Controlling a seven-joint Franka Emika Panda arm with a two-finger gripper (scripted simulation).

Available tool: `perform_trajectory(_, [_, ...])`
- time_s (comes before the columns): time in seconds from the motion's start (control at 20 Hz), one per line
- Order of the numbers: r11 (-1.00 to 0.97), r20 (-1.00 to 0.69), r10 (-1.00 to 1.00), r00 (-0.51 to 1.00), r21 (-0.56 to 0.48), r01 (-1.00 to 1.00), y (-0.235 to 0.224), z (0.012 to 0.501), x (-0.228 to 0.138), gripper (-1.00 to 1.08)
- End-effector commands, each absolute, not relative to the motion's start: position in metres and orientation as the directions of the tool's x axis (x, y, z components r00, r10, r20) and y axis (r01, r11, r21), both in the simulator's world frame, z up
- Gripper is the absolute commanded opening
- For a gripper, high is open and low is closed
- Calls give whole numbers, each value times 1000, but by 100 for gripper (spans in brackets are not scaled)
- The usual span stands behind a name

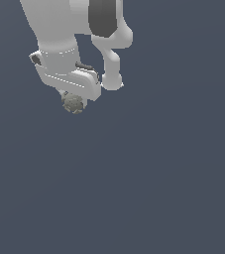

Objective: Pick up the object and move it to a goal position.

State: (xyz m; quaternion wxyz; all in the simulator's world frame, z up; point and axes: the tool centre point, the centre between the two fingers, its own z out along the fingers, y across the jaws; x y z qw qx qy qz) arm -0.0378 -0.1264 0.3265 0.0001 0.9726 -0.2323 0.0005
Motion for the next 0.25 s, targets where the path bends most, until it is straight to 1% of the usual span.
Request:
perform_trajectory(0.0, [-892, 0, -452, 892, 0, -452, -127, 330, -38, -100])
perform_trajectory(0.2, [-892, 0, -451, 892, 0, -451, -127, 329, -37, -100])
